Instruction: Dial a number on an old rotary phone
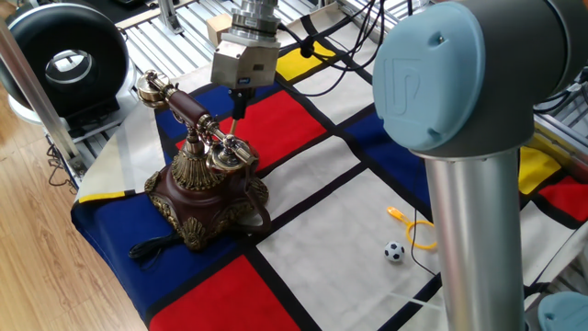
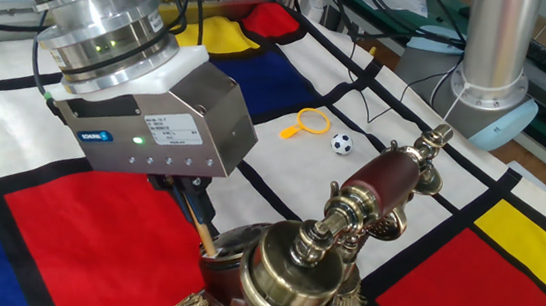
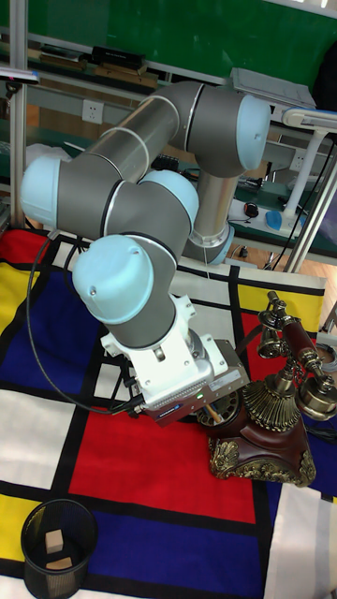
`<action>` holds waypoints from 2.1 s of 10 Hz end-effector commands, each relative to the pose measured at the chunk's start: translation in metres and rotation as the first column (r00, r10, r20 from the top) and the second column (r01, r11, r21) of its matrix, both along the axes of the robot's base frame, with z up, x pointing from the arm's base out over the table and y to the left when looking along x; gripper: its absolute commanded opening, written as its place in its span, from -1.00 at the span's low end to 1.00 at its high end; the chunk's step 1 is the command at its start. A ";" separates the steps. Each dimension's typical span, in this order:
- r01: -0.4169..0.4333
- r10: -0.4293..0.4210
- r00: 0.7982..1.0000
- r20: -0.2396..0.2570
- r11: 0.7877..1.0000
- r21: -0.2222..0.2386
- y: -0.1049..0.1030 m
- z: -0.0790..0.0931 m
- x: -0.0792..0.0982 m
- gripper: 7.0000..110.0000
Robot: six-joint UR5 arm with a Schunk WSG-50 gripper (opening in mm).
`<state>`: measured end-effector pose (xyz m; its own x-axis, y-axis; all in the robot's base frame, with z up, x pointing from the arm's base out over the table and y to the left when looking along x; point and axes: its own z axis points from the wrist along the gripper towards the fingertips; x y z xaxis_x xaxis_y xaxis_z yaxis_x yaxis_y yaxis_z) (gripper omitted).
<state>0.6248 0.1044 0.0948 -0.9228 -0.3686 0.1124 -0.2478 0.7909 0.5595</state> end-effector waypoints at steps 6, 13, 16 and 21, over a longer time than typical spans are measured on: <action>0.038 -0.038 0.999 -0.011 0.999 -0.007 -0.005 0.000 0.000 -1.00; 0.044 -0.044 0.999 -0.023 0.999 -0.004 -0.008 0.004 -0.002 -1.00; 0.059 -0.057 0.994 -0.092 0.998 0.012 0.004 0.024 -0.025 -1.00; 0.063 -0.050 0.987 -0.155 0.995 0.080 0.031 0.039 -0.048 -1.00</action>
